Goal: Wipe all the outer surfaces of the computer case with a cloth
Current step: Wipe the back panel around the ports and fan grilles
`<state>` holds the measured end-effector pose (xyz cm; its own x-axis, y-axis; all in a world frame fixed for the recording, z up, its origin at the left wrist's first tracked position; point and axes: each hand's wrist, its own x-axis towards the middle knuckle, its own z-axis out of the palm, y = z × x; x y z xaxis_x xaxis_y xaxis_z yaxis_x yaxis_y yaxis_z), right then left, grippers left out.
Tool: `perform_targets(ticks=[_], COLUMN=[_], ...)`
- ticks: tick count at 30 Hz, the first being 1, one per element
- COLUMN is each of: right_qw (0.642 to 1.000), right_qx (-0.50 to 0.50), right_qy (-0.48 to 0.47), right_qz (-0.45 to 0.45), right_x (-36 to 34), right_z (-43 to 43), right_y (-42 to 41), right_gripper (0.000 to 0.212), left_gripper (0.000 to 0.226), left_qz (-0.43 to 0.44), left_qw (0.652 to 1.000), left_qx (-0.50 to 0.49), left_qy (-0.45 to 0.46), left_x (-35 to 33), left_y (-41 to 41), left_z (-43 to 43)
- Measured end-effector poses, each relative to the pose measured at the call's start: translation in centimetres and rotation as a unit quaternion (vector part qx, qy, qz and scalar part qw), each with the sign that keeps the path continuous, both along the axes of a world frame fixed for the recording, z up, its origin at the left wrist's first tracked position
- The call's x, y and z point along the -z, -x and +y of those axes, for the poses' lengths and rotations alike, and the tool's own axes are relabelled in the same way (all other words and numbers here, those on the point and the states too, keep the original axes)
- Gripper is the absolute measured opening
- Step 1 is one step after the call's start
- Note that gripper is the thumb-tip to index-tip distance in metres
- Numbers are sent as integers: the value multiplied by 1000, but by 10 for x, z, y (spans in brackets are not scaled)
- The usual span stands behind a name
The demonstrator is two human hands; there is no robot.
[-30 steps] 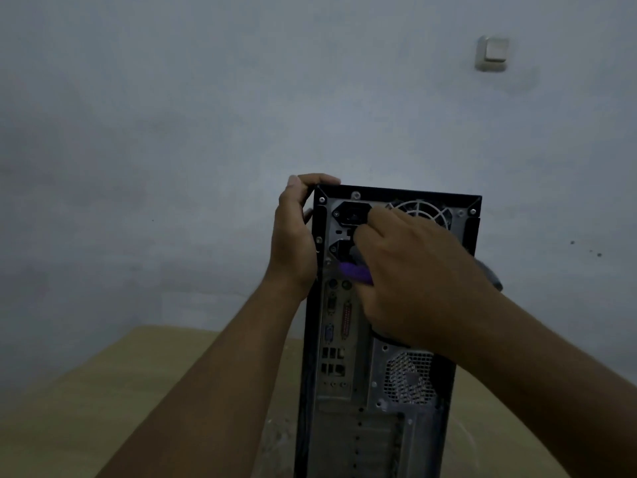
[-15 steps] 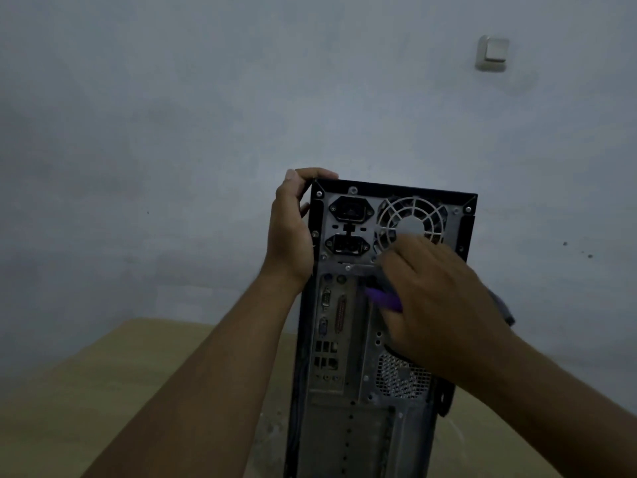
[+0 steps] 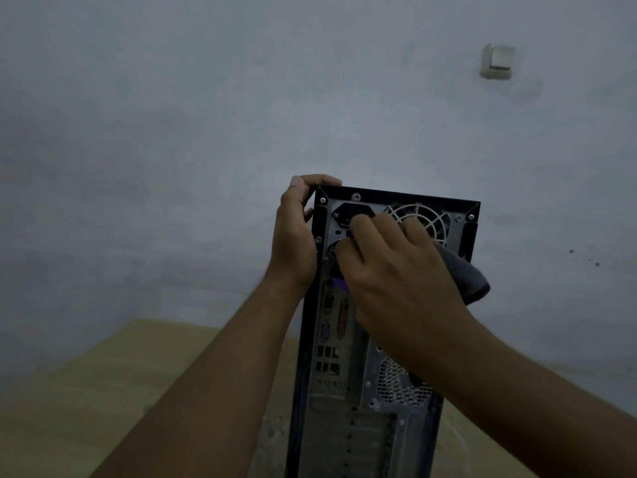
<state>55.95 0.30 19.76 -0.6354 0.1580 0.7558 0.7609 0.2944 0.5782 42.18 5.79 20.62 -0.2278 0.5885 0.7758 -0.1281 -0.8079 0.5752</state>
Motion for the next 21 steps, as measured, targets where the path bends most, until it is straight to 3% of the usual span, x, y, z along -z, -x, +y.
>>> perform_targets(ticks=[4,10,13,17,19,21], right_qw=[1000,985,954,920,908,919], right_qx=[2,-111,-167,-193,-208,-201], right_qy=[-1,44,94,108,92,57], right_qz=[-29,127,229,324,353,334], right_x=[-7,11,17,26,27,27], right_z=[2,16,20,19,21,22], right_y=[9,15,20,30,35,39], right_gripper=[19,12,27,25,25,22], left_gripper=[62,55,57,57,57,57], left_qz=[-7,-40,-44,-56,-58,-54], left_qw=[1000,999,998,994,992,992], left_qx=[8,30,43,92,112,111], left_qy=[2,12,16,11,1,-2], left_x=[1,3,1,1,3,2], left_y=[0,-1,-2,-3,-3,-1], left_z=[2,6,3,4,5,5])
